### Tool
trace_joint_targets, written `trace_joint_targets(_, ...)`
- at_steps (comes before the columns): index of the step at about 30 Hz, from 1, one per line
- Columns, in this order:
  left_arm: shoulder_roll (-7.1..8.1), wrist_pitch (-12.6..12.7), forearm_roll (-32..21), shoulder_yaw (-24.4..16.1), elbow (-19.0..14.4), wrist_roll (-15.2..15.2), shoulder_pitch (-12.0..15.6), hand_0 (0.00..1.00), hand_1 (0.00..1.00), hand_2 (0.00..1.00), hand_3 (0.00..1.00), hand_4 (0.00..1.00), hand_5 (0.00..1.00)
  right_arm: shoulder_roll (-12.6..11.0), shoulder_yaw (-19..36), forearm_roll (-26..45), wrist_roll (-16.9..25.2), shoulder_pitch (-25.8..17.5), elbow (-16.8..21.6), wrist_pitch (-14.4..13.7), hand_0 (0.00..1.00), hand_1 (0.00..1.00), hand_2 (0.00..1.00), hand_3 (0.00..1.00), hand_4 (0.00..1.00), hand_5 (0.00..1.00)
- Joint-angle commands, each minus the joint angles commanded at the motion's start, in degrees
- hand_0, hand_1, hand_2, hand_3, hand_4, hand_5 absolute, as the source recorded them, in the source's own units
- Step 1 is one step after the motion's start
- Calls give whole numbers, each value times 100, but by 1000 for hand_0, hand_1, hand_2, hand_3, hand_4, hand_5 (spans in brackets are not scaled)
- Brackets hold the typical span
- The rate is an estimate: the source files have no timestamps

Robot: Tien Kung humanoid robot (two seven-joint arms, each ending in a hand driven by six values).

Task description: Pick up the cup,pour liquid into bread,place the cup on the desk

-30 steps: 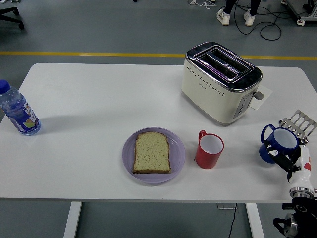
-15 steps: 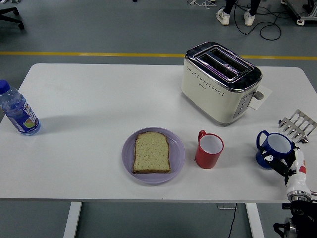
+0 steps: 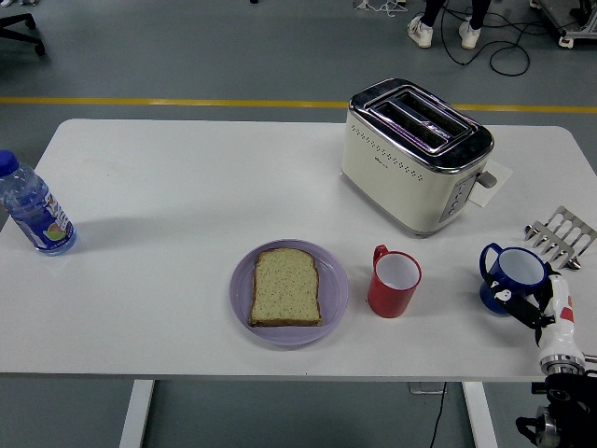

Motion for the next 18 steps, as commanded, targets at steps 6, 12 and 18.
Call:
trace_joint_targets(6,-1,1,0,-7,-1,1,-4,633,641,651,504,240,862,2,-43,-21,5,6,26,-15,489,480,594,579,623,2)
trace_joint_targets(12,-1,3,1,-18,-1,1,-8,634,643,651,504,239,861,12,-81,-78,-20,31,23,11,491,480,596,585,627,2)
trace_joint_targets(18,-2,3,4,-22,-1,1,-6,633,641,651,504,240,861,17,-93,-227,-165,34,9,111,508,485,604,626,653,2)
